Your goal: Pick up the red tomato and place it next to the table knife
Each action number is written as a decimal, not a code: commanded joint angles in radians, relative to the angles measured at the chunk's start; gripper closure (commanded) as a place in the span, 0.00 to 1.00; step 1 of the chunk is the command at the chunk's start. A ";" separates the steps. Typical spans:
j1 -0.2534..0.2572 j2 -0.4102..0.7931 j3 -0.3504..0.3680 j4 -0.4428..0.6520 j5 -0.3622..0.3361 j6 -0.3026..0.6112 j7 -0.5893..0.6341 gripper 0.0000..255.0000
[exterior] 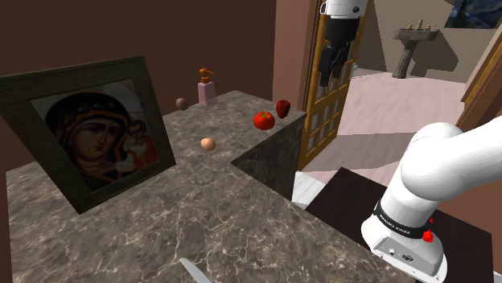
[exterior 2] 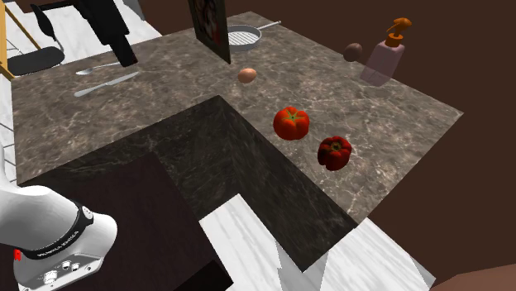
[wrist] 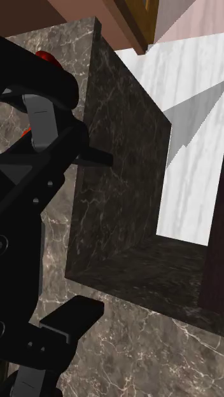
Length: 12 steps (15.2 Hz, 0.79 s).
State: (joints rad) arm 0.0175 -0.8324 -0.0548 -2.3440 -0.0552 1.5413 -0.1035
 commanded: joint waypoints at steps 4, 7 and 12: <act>0.009 0.075 0.037 -0.029 -0.061 0.102 -0.013 0.00; 0.012 0.159 0.073 -0.050 -0.128 0.203 -0.016 0.00; 0.002 0.319 0.134 -0.060 -0.262 0.360 0.007 0.00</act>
State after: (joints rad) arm 0.0223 -0.5471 0.0667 -2.4000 -0.2860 1.8660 -0.1040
